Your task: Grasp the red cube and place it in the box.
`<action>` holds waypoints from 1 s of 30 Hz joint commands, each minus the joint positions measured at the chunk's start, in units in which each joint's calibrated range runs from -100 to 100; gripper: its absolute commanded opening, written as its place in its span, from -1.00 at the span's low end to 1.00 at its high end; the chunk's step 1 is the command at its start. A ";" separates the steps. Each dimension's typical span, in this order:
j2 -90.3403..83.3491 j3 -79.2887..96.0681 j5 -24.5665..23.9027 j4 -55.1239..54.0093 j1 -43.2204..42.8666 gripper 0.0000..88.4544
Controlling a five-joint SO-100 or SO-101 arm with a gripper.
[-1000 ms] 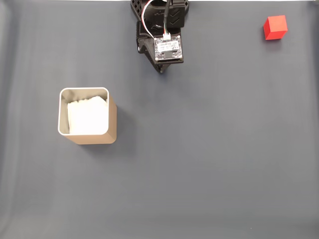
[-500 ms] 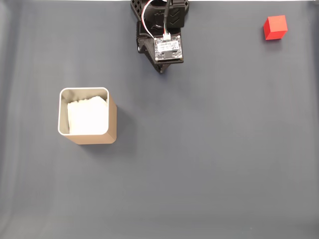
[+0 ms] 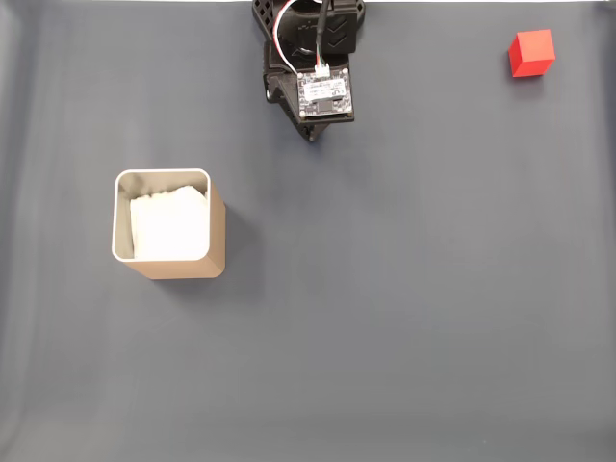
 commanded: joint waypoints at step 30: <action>0.09 0.91 0.05 1.14 0.30 -0.99</action>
